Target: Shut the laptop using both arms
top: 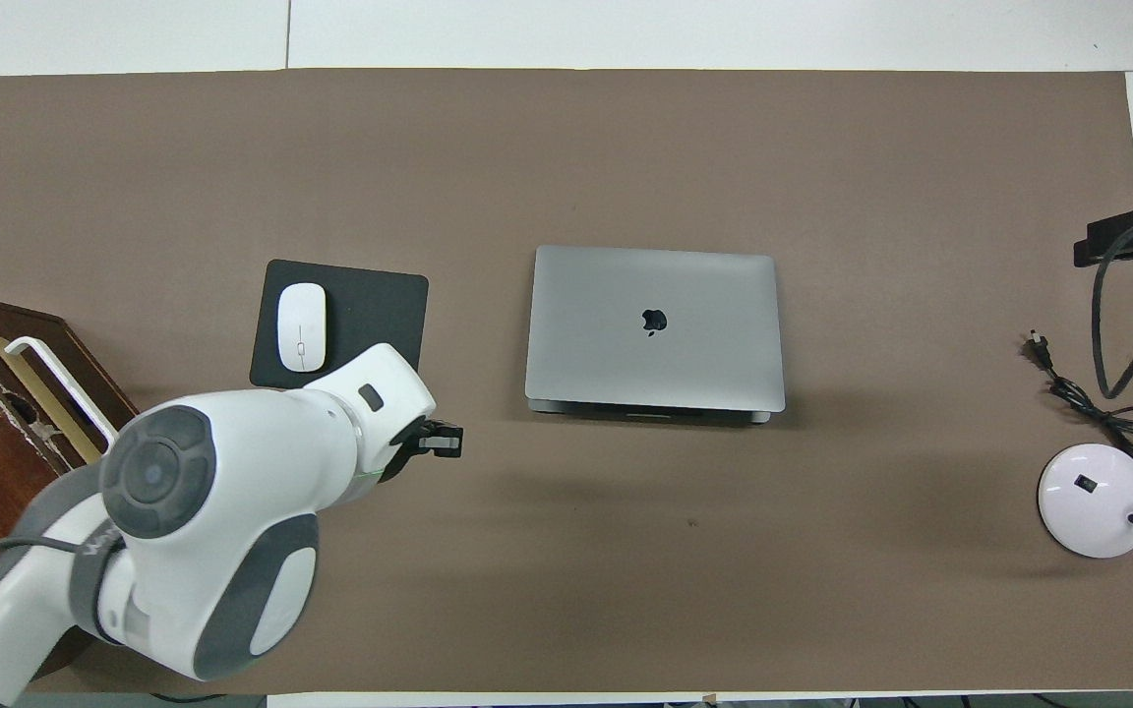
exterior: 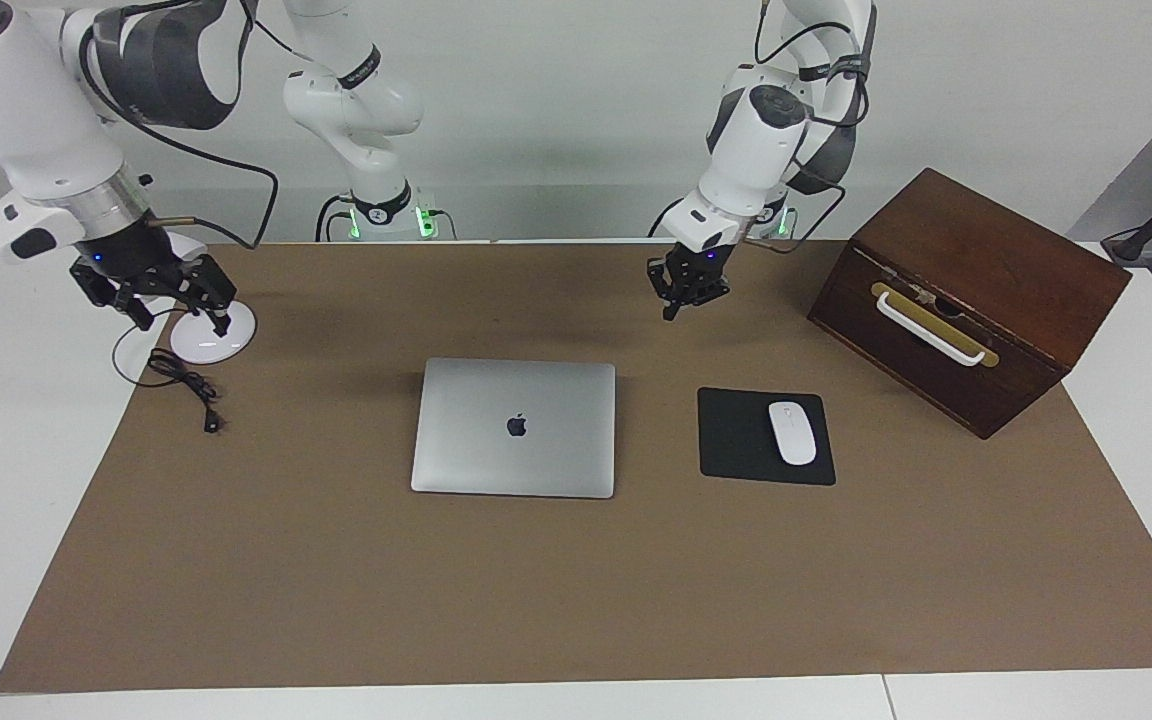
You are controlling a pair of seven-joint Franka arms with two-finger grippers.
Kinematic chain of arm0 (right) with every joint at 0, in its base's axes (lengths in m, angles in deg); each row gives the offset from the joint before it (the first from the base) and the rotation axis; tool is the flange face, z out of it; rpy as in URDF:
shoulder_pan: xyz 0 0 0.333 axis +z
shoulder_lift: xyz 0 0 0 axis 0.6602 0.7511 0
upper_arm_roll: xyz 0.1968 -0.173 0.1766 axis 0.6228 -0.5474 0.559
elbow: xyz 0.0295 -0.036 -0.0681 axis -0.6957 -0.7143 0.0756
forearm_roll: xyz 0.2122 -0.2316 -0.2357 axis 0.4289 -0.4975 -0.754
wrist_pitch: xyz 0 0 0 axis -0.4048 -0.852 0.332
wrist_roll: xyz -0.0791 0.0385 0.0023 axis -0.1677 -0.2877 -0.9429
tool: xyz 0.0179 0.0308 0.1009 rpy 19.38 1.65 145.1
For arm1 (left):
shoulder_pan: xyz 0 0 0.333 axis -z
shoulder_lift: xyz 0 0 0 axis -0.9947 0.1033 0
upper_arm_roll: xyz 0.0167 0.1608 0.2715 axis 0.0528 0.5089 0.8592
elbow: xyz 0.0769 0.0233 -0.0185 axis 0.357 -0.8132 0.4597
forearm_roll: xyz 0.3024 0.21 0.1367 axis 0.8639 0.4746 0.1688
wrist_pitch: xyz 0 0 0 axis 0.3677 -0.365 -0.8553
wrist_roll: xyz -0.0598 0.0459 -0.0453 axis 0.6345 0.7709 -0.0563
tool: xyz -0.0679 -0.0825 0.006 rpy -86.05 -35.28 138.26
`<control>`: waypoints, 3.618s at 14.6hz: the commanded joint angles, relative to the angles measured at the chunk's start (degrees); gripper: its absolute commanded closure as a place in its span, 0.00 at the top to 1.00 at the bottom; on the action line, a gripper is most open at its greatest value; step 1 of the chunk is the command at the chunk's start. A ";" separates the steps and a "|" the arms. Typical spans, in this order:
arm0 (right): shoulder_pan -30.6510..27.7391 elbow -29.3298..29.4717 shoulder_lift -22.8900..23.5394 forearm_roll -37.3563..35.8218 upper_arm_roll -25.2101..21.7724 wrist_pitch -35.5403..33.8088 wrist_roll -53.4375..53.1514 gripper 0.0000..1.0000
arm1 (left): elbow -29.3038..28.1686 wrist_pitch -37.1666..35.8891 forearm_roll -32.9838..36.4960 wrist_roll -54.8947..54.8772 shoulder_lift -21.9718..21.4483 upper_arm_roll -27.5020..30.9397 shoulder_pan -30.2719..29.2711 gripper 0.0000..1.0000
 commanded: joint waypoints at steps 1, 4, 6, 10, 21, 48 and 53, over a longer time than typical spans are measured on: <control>0.03 -2.61 -2.10 0.17 0.88 0.59 -2.76 1.00 | 5.44 -9.59 3.83 -0.50 0.10 -0.39 -4.30 0.00; 0.03 -2.61 -2.10 0.17 1.05 0.50 -2.85 1.00 | 7.20 -12.41 6.12 -0.77 -0.52 -0.39 -7.99 0.00; 0.12 -2.61 -2.18 0.17 1.14 -0.11 -2.94 1.00 | 9.30 -13.73 6.57 -0.77 -0.43 -0.39 -10.63 0.22; 1.52 -2.61 -2.36 0.17 1.14 -0.29 -2.85 1.00 | 15.10 -17.86 9.01 -0.94 0.27 -0.48 -16.52 1.00; 1.96 -2.79 -2.36 0.17 1.14 -0.11 -2.50 1.00 | 28.56 -23.14 13.33 -12.97 6.43 -0.30 -29.70 1.00; 1.96 -6.30 -3.77 0.25 1.14 2.09 -2.59 1.00 | 40.69 -32.72 11.23 -13.95 15.66 -0.83 -30.94 1.00; 1.96 -6.66 -4.12 0.17 1.14 2.52 -2.67 1.00 | 40.69 -32.55 9.99 -13.86 15.66 -0.74 -30.94 1.00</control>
